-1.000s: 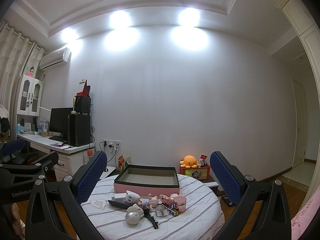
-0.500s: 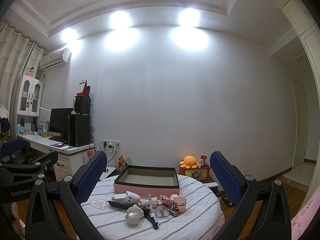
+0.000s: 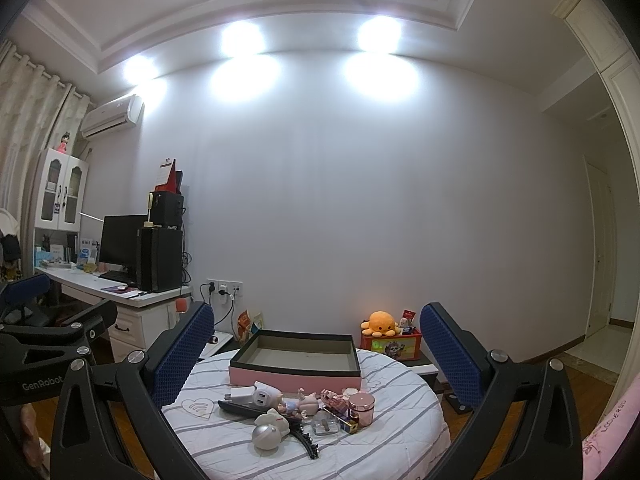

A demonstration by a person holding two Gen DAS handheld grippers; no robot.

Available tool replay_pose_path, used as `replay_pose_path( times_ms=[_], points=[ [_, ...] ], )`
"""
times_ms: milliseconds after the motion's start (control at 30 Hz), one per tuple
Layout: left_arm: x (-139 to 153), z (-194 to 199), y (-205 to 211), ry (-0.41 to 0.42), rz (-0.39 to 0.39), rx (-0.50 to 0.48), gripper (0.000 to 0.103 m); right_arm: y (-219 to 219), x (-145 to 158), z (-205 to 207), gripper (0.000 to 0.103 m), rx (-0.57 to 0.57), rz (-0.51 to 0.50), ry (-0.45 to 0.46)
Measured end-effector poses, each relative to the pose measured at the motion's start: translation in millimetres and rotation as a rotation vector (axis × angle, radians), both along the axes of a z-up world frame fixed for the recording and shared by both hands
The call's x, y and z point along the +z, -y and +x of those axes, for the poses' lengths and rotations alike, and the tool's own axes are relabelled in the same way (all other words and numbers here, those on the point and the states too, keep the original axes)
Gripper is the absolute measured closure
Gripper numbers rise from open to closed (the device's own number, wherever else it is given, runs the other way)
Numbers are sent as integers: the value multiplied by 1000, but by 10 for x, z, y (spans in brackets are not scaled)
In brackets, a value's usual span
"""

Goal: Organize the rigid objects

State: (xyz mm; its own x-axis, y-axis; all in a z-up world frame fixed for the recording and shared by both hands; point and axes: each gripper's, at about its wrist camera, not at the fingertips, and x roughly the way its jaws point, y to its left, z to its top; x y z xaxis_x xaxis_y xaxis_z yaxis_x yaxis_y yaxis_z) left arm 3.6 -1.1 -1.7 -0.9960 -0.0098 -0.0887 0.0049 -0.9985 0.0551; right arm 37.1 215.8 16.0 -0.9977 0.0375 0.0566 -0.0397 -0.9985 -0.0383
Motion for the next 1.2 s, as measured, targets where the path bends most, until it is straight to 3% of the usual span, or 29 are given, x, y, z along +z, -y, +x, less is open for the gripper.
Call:
replay_pose_path(
  times_ms=[767, 933, 1200],
  points=[
    [-27, -98, -34, 9, -9, -8, 0, 21, -35, -50, 0, -4, 1, 26],
    [-83, -252, -14, 27, 5, -20, 0, 49, -81, -166, 0, -17, 15, 50],
    [-384, -769, 44, 135, 25, -24, 0, 35, -343, -643, 0, -40, 22, 157]
  ],
)
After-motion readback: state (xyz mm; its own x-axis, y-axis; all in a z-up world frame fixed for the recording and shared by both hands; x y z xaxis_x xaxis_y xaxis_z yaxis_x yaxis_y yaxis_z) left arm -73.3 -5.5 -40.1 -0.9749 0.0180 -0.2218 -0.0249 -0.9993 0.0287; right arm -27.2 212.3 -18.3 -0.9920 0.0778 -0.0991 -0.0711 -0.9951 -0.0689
